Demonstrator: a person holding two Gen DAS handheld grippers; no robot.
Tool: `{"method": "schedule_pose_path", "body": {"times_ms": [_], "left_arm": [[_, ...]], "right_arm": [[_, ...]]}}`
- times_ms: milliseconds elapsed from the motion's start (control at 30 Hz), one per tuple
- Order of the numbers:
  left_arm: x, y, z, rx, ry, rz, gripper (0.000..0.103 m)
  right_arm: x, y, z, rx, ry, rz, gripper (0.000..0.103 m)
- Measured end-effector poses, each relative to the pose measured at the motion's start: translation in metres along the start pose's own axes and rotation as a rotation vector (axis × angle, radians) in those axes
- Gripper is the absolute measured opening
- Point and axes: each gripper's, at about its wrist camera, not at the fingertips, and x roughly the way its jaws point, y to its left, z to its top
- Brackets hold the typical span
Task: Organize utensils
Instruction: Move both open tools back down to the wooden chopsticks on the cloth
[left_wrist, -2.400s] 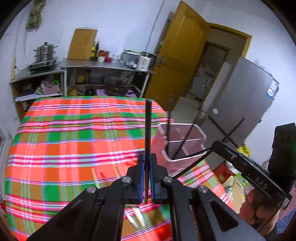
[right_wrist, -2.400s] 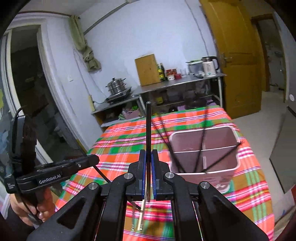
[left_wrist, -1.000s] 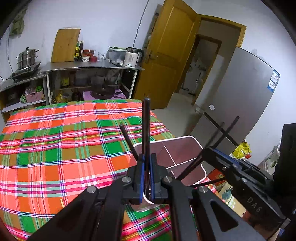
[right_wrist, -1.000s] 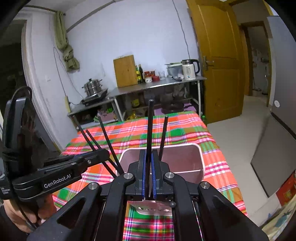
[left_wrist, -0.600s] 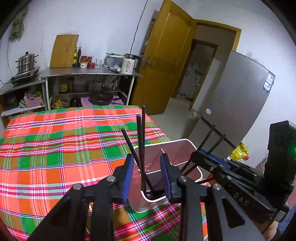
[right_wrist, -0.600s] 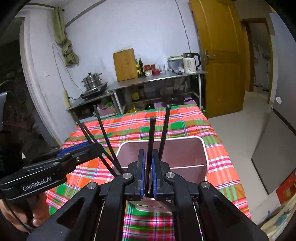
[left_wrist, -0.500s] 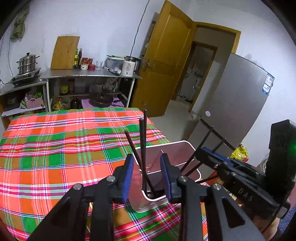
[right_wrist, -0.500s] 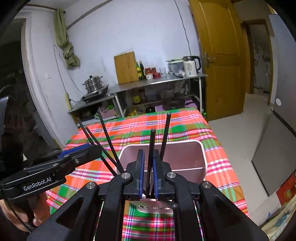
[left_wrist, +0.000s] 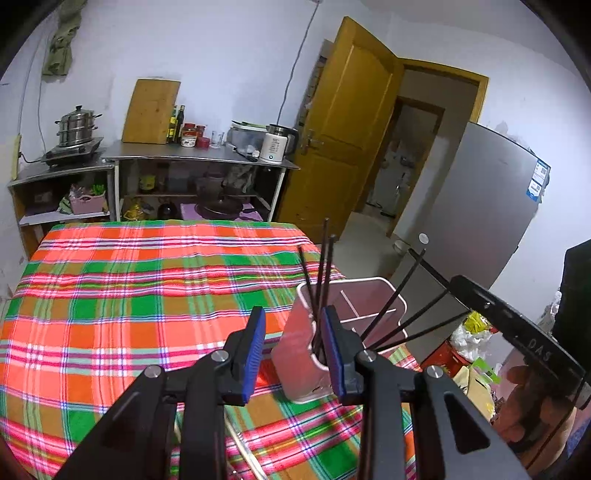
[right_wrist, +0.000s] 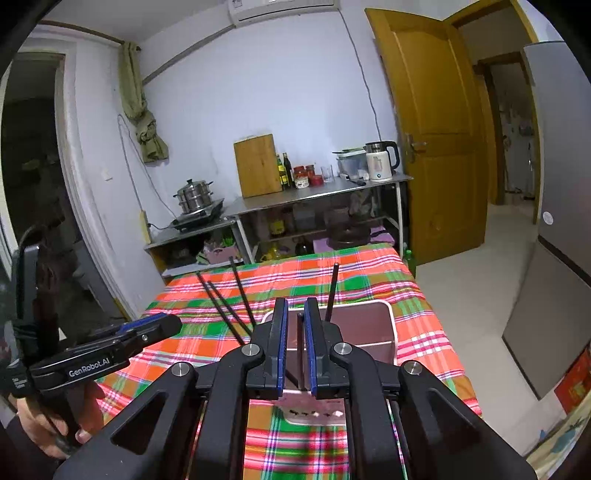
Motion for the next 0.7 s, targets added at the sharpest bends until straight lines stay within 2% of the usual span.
{"method": "schedule_pose_path", "body": {"times_ms": [267,700], "left_arm": [[-0.019,0.022,-0.029,-0.014,-0.005,0.056,0.033],[-0.016,0.060,-0.092,-0.091,0.088,0.130,0.033]], "right_arm": [[-0.007,0.009,-0.019,0.002,0.003,0.044,0.009],[0.014,0.030,-0.068,-0.016,0.127,0.113,0.009]]}}
